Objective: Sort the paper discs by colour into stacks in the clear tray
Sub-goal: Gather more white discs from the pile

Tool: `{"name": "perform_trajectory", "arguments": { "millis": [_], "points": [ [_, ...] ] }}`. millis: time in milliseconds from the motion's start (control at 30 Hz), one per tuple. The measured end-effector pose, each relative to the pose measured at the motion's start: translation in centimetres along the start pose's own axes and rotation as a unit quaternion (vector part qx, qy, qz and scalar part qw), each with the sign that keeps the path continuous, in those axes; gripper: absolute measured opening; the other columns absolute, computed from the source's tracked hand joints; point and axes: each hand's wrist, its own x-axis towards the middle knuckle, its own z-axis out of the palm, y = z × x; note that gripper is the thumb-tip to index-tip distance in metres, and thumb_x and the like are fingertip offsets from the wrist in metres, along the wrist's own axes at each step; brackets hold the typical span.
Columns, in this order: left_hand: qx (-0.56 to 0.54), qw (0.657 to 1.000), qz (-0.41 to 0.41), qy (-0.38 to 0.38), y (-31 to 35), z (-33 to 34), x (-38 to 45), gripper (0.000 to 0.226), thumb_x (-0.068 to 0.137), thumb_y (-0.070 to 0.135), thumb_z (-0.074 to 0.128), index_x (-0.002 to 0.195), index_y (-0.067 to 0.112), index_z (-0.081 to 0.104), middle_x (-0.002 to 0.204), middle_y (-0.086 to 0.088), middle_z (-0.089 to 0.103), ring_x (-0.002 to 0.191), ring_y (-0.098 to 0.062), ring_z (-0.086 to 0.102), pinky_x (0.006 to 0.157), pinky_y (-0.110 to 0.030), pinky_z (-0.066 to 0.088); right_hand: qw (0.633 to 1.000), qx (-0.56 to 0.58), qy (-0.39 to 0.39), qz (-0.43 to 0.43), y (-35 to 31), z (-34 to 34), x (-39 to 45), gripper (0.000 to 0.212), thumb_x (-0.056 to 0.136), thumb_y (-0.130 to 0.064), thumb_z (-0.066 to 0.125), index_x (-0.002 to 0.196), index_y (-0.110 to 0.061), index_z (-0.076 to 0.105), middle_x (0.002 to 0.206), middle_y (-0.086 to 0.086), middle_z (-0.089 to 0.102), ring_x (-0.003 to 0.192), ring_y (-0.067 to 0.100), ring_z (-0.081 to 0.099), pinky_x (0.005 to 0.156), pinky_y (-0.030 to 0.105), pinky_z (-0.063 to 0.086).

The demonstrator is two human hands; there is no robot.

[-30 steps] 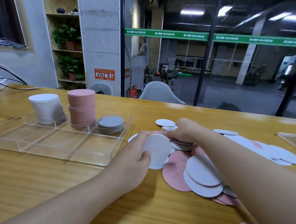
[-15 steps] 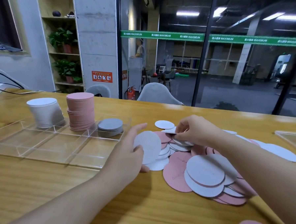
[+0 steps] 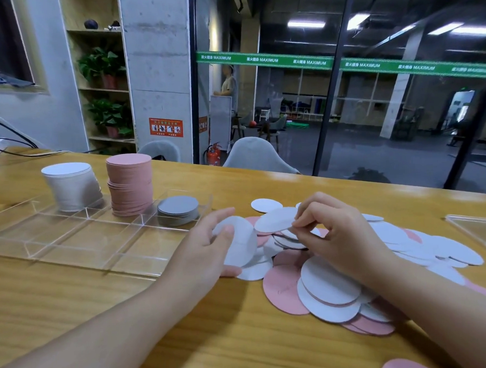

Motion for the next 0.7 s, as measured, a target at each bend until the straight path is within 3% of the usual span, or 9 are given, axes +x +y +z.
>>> {"name": "perform_trajectory", "arguments": {
  "millis": [133, 267, 367, 500, 567, 633, 700],
  "points": [
    [-0.004, 1.000, -0.009, 0.002, -0.1, -0.1, 0.1, 0.022, 0.098, 0.027, 0.044, 0.116, 0.040, 0.049, 0.107, 0.031, 0.040, 0.077, -0.022, 0.070, 0.053, -0.012, 0.048, 1.000, -0.002, 0.006, -0.010, -0.4, 0.1, 0.1, 0.009, 0.077, -0.008, 0.066, 0.073, -0.010, 0.058, 0.083, -0.001, 0.058, 0.069, 0.009, 0.053, 0.060, 0.023, 0.046],
    [-0.013, 1.000, -0.006, -0.002, -0.2, -0.1, 0.2, 0.021, 0.094, 0.029, 0.050, 0.114, 0.038, 0.050, 0.111, 0.018, 0.049, 0.091, -0.031, 0.065, 0.053, -0.015, 0.051, 0.997, -0.014, -0.062, -0.033, -0.8, 0.9, 0.0, 0.006, 0.078, -0.010, 0.065, 0.074, -0.011, 0.061, 0.086, -0.002, 0.059, 0.073, 0.008, 0.052, 0.061, 0.007, 0.038],
    [-0.003, 1.000, 0.007, -0.004, -0.3, -0.1, 0.2, 0.025, 0.094, 0.019, 0.054, 0.105, 0.041, 0.052, 0.113, 0.017, 0.049, 0.091, -0.025, 0.065, 0.053, -0.018, 0.053, 0.993, -0.037, -0.093, -0.057, -1.0, 1.2, 0.2, 0.003, 0.075, -0.007, 0.066, 0.073, -0.007, 0.064, 0.087, 0.002, 0.062, 0.078, 0.007, 0.052, 0.064, 0.009, 0.038],
    [0.031, 0.999, 0.012, -0.002, -0.2, -0.3, 0.1, 0.039, 0.096, 0.011, 0.050, 0.103, 0.048, 0.050, 0.127, 0.021, 0.041, 0.061, -0.021, 0.070, 0.057, -0.017, 0.052, 0.983, -0.057, -0.166, -0.062, -0.8, 1.4, 0.8, 0.002, 0.076, -0.010, 0.062, 0.076, -0.012, 0.064, 0.091, 0.001, 0.062, 0.075, 0.015, 0.057, 0.060, 0.019, 0.043],
    [0.049, 0.999, 0.007, -0.004, -0.1, -0.3, 0.0, 0.043, 0.096, 0.009, 0.049, 0.102, 0.052, 0.049, 0.130, 0.020, 0.038, 0.056, -0.024, 0.070, 0.066, -0.020, 0.054, 0.982, -0.075, -0.170, -0.033, -0.3, 1.4, 1.4, 0.006, 0.081, -0.015, 0.058, 0.080, -0.014, 0.064, 0.093, -0.002, 0.062, 0.076, 0.017, 0.059, 0.061, 0.025, 0.047],
    [0.055, 0.998, 0.005, -0.007, 0.0, -0.2, -0.1, 0.046, 0.095, 0.009, 0.048, 0.101, 0.054, 0.050, 0.130, 0.020, 0.038, 0.055, -0.026, 0.069, 0.074, -0.029, 0.056, 0.982, -0.080, -0.163, 0.055, 0.4, 1.6, 2.4, 0.008, 0.088, -0.017, 0.058, 0.092, -0.017, 0.066, 0.099, -0.004, 0.061, 0.088, 0.016, 0.058, 0.073, 0.028, 0.047],
    [0.052, 0.999, 0.002, -0.006, 0.0, -0.2, -0.1, 0.047, 0.095, 0.008, 0.048, 0.099, 0.055, 0.052, 0.127, 0.020, 0.040, 0.053, -0.028, 0.068, 0.070, -0.031, 0.057, 0.967, -0.111, -0.180, 0.144, 1.6, 2.1, 3.5, 0.019, 0.092, -0.022, 0.055, 0.109, -0.018, 0.061, 0.111, -0.004, 0.059, 0.103, 0.013, 0.054, 0.085, 0.024, 0.042]
  ]
}}
